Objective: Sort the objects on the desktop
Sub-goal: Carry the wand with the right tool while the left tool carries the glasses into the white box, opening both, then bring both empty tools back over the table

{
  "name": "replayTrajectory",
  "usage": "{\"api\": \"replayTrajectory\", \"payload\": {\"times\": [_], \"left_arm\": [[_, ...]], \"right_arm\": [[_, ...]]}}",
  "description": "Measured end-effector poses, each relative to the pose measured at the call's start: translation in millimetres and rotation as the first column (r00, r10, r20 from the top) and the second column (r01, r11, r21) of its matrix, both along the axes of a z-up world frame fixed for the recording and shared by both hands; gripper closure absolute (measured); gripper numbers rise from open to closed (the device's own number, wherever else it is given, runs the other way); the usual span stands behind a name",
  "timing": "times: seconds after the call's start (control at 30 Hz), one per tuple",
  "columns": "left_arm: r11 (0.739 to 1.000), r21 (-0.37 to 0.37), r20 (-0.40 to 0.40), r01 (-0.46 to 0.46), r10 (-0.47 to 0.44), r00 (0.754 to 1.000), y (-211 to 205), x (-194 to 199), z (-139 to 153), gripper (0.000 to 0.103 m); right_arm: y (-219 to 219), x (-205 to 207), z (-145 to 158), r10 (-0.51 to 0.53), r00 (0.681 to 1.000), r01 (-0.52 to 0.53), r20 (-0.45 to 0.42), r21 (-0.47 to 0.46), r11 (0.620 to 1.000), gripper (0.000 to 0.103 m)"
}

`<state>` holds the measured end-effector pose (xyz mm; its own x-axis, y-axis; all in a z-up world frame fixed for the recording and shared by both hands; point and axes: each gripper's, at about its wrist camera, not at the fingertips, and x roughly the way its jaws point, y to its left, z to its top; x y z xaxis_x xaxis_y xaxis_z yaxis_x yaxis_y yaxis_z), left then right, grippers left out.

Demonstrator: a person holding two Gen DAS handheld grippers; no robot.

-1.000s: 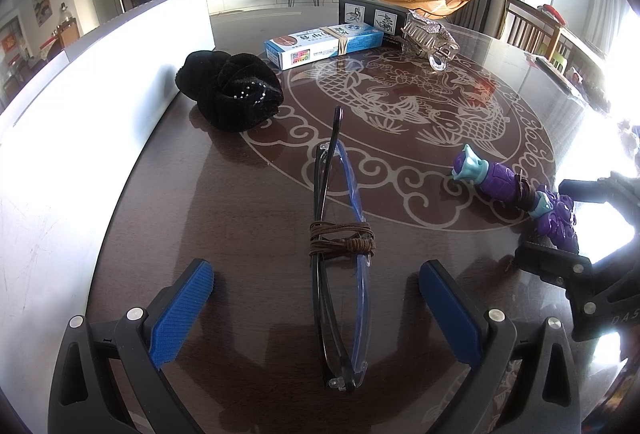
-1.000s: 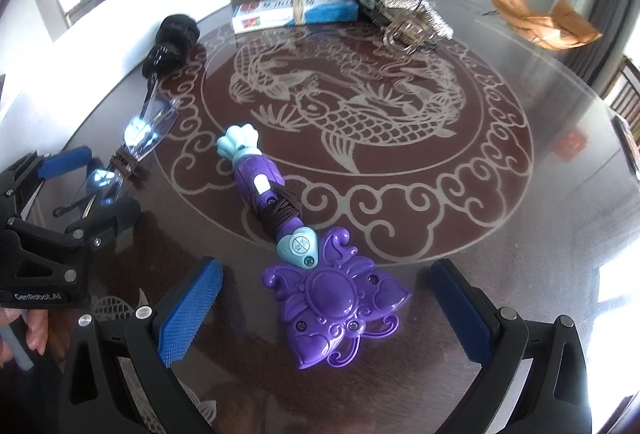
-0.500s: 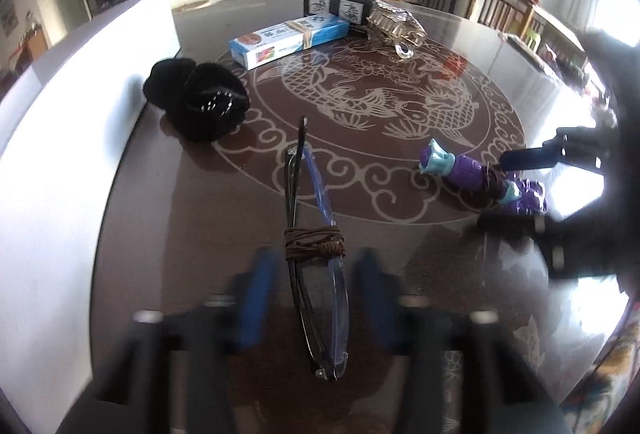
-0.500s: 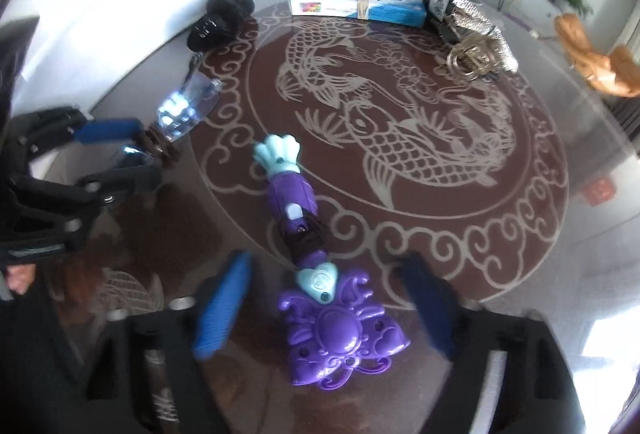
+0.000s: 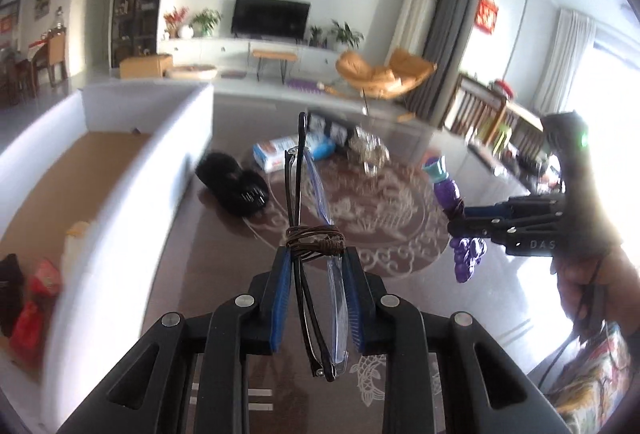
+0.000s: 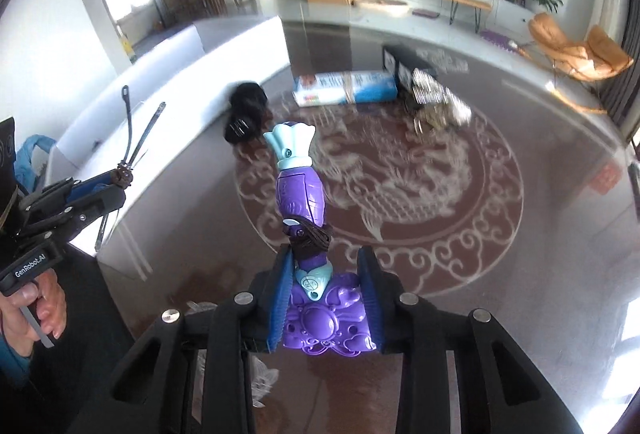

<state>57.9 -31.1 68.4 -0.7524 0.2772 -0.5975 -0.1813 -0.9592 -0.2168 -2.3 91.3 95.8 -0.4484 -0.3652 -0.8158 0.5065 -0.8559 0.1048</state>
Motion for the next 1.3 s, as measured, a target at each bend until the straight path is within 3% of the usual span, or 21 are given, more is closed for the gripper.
{"api": "replayTrajectory", "payload": {"times": [0.1,0.23,0.4,0.57,0.7,0.73,0.77,0.8,0.83,0.87,0.93,1.0,1.1,1.23,1.3], "left_arm": [[0.998,0.019,-0.048,-0.057,0.057,0.997,-32.9,9.6,26.9,0.078],[0.985,0.028,-0.045,-0.168,0.169,0.985,-102.6,12.0,48.8,0.078],[0.95,-0.031,0.029,-0.31,0.311,0.95,-190.4,9.2,42.8,0.078],[0.922,-0.102,0.153,-0.372,0.385,0.91,-241.0,-0.6,15.5,0.078],[0.903,-0.135,0.271,-0.407,0.429,0.862,-264.4,-19.5,-12.4,0.074],[0.891,-0.153,0.305,-0.427,0.454,0.837,-270.0,-25.1,-19.9,0.072],[0.876,-0.179,0.336,-0.448,0.482,0.809,-274.4,-30.8,-27.4,0.062],[0.864,-0.199,0.348,-0.462,0.503,0.791,-275.2,-33.0,-33.2,0.054],[0.849,-0.22,0.348,-0.48,0.528,0.774,-277.4,-32.8,-35.8,0.038],[0.832,-0.237,0.33,-0.501,0.554,0.764,-278.1,-27.3,-37.2,0.031],[0.829,-0.225,0.289,-0.512,0.558,0.778,-271.4,-17.8,-34.0,0.028],[0.829,-0.211,0.245,-0.518,0.558,0.793,-263.4,-9.2,-27.3,0.028],[0.846,-0.171,0.173,-0.505,0.531,0.83,-236.3,-0.8,-11.1,0.028],[0.92,-0.095,0.096,-0.381,0.389,0.916,-163.6,-1.5,16.9,0.025],[0.945,-0.088,0.065,-0.314,0.32,0.945,-129.4,-5.7,31.1,0.01]], "right_arm": [[-29.0,-1.1,27.8,0.049,0.998,-0.05,-0.034,-0.039,0.998,0.083],[-94.9,-3.9,59.1,0.149,0.985,-0.156,-0.082,-0.087,0.984,0.084],[-182.7,-4.6,77.6,0.256,0.961,-0.271,-0.1,-0.182,0.945,0.084],[-271.9,-4.5,70.6,0.385,0.922,-0.358,0.034,-0.3,0.884,0.084],[-337.3,-2.2,32.2,0.443,0.883,-0.394,0.154,-0.269,0.879,0.083],[-349.3,-3.8,20.2,0.449,0.874,-0.398,0.184,-0.258,0.88,0.083],[-361.8,-6.5,6.2,0.452,0.866,-0.398,0.214,-0.251,0.882,0.082],[-366.6,-9.2,-1.3,0.45,0.867,-0.394,0.217,-0.256,0.883,0.073],[-369.5,-10.2,-6.9,0.443,0.875,-0.39,0.197,-0.257,0.884,0.054],[-366.8,-10.2,-8.2,0.425,0.89,-0.382,0.164,-0.239,0.893,0.048],[-349.7,-6.8,-0.1,0.39,0.918,-0.361,0.07,-0.259,0.896,0.028],[-321.3,-2.4,11.7,0.336,0.942,-0.322,-0.006,-0.301,0.898,0.022],[-256.6,1.4,18.3,0.172,0.981,-0.192,-0.088,-0.352,0.916,0.0],[-156.0,-11.0,-5.7,-0.072,0.983,0.025,-0.169,-0.262,0.965,0.0],[-106.3,-21.5,-31.8,-0.169,0.965,0.146,-0.199,-0.126,0.981,0.0]]}}
